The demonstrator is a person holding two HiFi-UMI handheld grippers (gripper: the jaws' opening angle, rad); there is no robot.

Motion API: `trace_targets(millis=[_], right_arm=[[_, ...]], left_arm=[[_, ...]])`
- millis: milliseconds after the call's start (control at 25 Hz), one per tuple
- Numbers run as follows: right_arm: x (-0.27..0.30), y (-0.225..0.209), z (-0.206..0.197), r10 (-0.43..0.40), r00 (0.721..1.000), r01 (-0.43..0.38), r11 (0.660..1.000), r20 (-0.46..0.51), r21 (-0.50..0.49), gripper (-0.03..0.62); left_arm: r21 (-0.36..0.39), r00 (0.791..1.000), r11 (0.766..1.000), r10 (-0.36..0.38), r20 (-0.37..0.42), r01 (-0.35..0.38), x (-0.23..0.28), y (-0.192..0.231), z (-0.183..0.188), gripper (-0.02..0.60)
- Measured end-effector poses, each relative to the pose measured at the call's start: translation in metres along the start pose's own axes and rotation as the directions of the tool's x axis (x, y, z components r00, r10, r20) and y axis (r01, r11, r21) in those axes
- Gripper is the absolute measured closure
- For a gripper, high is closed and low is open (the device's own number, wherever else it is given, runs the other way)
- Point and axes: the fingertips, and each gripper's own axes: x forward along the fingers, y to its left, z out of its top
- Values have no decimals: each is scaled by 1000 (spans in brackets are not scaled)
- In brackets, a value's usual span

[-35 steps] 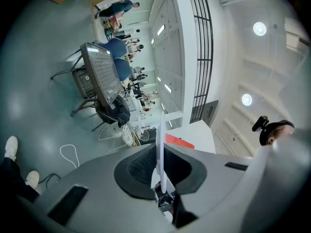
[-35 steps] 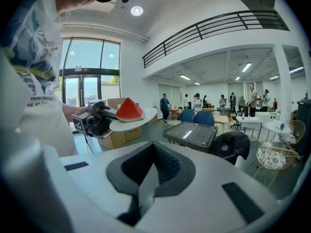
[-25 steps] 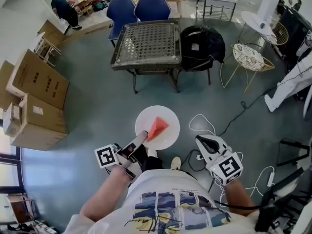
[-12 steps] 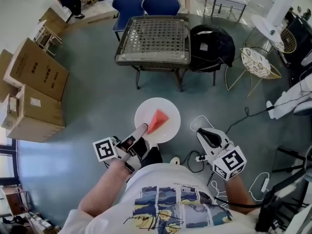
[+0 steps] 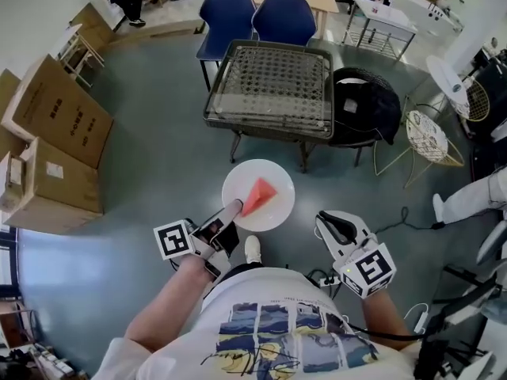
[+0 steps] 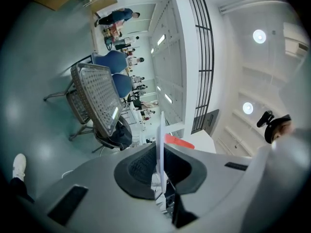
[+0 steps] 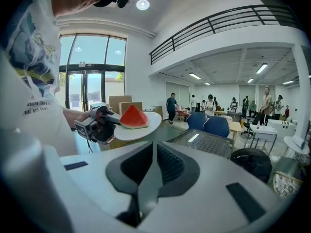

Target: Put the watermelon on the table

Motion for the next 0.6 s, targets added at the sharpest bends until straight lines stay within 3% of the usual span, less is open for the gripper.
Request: trace_targets(millis=[200,320,600], right_arm=[[53,0,22,26,1000,-27,998,-16,-50,582],[74,-8,28,37,999,-38,997,-31,-61,582],[111,-60,27,52,998,-54,997,-36,-50,582]], left_arm=[[21,999,1000,17,29,-18,-5,19,55,549],[-7,998,1000,19,61,-18,-1,30,79,549],[-23,995,999,42,93,-40,36,61,119,549]])
